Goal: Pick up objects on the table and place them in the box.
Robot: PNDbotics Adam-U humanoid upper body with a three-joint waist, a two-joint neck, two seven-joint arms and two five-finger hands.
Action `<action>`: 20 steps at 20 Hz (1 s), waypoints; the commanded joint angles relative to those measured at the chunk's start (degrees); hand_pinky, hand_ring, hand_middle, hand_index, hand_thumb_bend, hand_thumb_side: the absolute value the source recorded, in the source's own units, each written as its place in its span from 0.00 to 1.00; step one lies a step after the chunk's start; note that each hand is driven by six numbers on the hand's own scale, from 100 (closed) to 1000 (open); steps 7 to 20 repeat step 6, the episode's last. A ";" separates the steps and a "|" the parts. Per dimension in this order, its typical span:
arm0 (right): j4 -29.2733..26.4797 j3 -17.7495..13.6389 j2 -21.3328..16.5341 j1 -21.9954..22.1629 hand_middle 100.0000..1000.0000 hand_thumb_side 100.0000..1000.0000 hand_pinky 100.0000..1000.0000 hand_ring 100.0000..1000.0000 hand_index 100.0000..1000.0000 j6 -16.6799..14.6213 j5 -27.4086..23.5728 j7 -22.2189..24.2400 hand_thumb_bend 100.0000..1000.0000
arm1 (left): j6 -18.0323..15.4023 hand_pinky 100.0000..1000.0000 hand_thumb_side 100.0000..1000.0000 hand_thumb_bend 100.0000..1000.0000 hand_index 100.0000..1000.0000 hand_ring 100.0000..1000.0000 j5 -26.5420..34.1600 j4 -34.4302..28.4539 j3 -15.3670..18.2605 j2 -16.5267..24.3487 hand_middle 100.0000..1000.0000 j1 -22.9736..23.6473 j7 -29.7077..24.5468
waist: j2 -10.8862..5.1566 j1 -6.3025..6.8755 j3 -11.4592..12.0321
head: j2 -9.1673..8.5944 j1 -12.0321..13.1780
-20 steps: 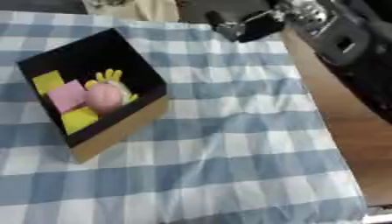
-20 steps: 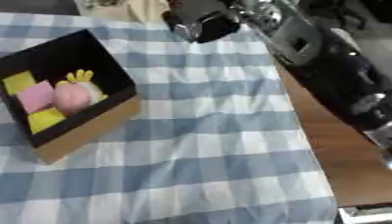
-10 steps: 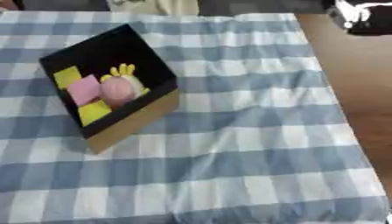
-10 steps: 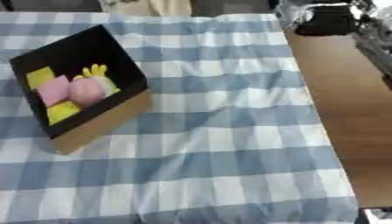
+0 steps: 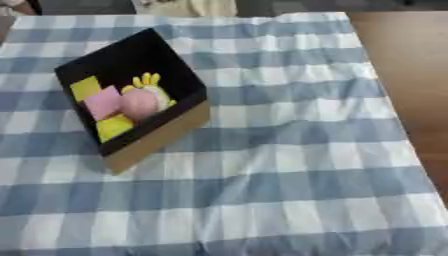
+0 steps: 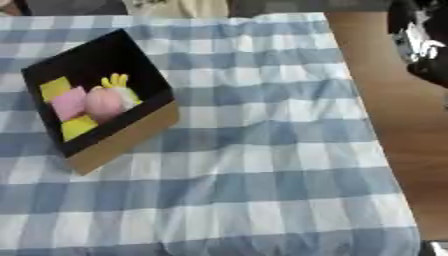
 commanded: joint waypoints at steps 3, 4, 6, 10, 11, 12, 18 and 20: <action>-1.11 -1.84 3.64 0.69 0.58 0.46 0.89 1.00 0.85 -5.40 -0.28 -1.42 0.00 | 0.83 0.74 0.50 0.46 0.78 0.88 -0.29 -0.86 1.02 0.70 0.81 -0.11 0.30 | -0.21 0.92 -0.17 | -0.47 1.46; -1.11 -2.02 4.35 0.70 0.56 0.47 0.89 1.00 0.85 -5.91 -0.55 -1.51 0.00 | 0.85 0.74 0.50 0.46 0.78 0.88 -0.36 -0.86 1.12 0.75 0.81 -0.05 0.40 | -0.06 0.94 -0.23 | -0.62 1.66; -1.11 -2.09 5.68 0.67 0.54 0.48 0.89 1.00 0.85 -6.47 -1.11 -1.20 0.00 | 0.89 0.74 0.50 0.46 0.78 0.88 -0.51 -0.86 1.32 0.76 0.82 0.07 0.66 | 0.21 0.91 -0.41 | -0.85 1.94; -1.11 -2.09 5.68 0.67 0.54 0.48 0.89 1.00 0.85 -6.47 -1.11 -1.20 0.00 | 0.89 0.74 0.50 0.46 0.78 0.88 -0.51 -0.86 1.32 0.76 0.82 0.07 0.66 | 0.21 0.91 -0.41 | -0.85 1.94; -1.11 -2.09 5.68 0.67 0.54 0.48 0.89 1.00 0.85 -6.47 -1.11 -1.20 0.00 | 0.89 0.74 0.50 0.46 0.78 0.88 -0.51 -0.86 1.32 0.76 0.82 0.07 0.66 | 0.21 0.91 -0.41 | -0.85 1.94; -1.11 -2.09 5.68 0.67 0.54 0.48 0.89 1.00 0.85 -6.47 -1.11 -1.20 0.00 | 0.89 0.74 0.50 0.46 0.78 0.88 -0.51 -0.86 1.32 0.76 0.82 0.07 0.66 | 0.21 0.91 -0.41 | -0.85 1.94; -1.11 -2.09 5.68 0.67 0.54 0.48 0.89 1.00 0.85 -6.47 -1.11 -1.20 0.00 | 0.89 0.74 0.50 0.46 0.78 0.88 -0.51 -0.86 1.32 0.76 0.82 0.07 0.66 | 0.21 0.91 -0.41 | -0.85 1.94; -1.11 -2.09 5.68 0.67 0.54 0.48 0.89 1.00 0.85 -6.47 -1.11 -1.20 0.00 | 0.89 0.74 0.50 0.46 0.78 0.88 -0.51 -0.86 1.32 0.76 0.82 0.07 0.66 | 0.21 0.91 -0.41 | -0.85 1.94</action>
